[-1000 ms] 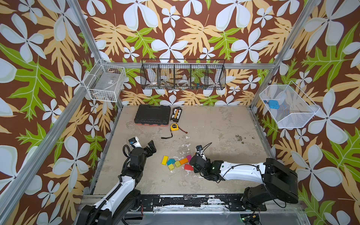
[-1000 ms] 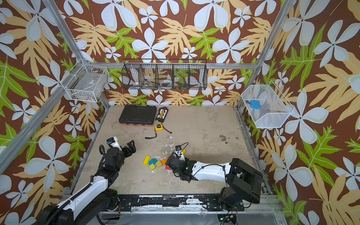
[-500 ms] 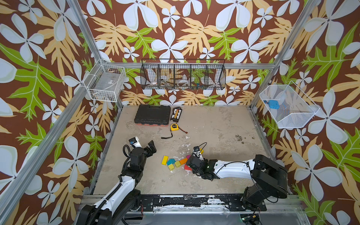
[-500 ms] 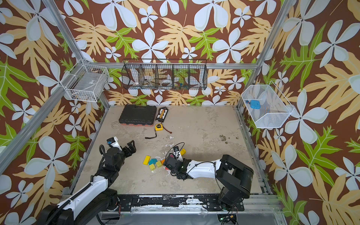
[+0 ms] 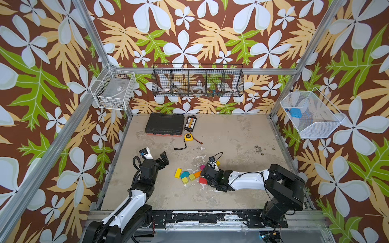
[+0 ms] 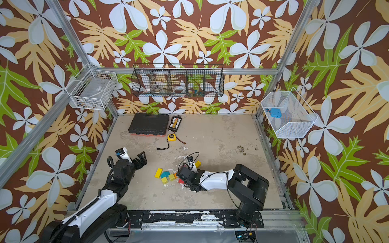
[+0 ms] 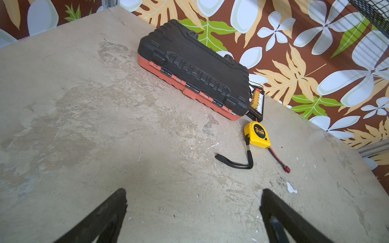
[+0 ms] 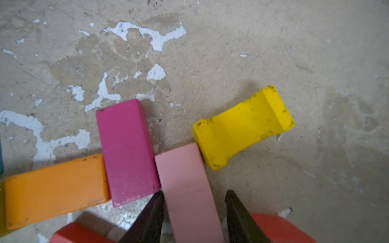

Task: Build the wood block tower
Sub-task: 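Close the right gripper on the light pink block and lift it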

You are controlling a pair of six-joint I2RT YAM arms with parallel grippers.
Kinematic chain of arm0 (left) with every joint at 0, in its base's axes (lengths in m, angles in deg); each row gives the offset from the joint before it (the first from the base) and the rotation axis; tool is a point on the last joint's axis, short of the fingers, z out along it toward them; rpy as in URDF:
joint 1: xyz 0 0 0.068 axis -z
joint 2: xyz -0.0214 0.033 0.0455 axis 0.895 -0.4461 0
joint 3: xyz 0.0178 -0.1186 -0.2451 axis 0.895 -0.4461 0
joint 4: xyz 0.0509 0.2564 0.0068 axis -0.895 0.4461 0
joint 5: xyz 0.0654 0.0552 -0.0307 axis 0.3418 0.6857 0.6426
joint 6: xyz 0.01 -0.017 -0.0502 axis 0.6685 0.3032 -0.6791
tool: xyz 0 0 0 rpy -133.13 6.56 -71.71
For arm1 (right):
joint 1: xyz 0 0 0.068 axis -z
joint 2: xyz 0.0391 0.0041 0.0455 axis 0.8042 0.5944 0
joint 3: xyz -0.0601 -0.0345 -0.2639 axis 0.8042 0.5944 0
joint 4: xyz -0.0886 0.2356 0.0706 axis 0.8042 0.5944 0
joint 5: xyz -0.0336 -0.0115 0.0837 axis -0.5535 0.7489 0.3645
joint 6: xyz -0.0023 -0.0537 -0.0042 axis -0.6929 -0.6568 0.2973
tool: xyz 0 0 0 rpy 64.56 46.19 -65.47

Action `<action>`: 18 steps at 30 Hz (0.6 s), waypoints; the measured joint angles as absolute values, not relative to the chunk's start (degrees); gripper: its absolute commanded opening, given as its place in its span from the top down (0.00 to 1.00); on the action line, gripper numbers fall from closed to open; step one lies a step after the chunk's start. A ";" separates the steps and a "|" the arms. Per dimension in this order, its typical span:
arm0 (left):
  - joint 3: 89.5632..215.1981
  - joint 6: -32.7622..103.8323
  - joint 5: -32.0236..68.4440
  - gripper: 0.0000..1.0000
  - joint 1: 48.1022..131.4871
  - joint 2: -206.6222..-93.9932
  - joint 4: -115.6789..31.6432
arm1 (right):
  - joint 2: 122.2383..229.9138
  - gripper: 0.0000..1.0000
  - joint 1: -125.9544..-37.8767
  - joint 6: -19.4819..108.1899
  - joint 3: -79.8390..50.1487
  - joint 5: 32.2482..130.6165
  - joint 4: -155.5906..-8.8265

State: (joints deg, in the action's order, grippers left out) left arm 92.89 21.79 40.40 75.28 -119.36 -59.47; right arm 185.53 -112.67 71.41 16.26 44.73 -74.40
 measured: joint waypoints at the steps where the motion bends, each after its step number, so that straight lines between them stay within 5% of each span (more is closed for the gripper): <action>1: 92.92 21.79 40.40 0.00 75.28 -119.39 -59.45 | 185.86 0.54 -112.67 71.32 16.04 44.73 -74.77; 18: 92.92 21.79 40.38 0.00 75.28 -119.43 -59.47 | 181.18 0.74 -112.62 70.10 14.44 47.26 -71.64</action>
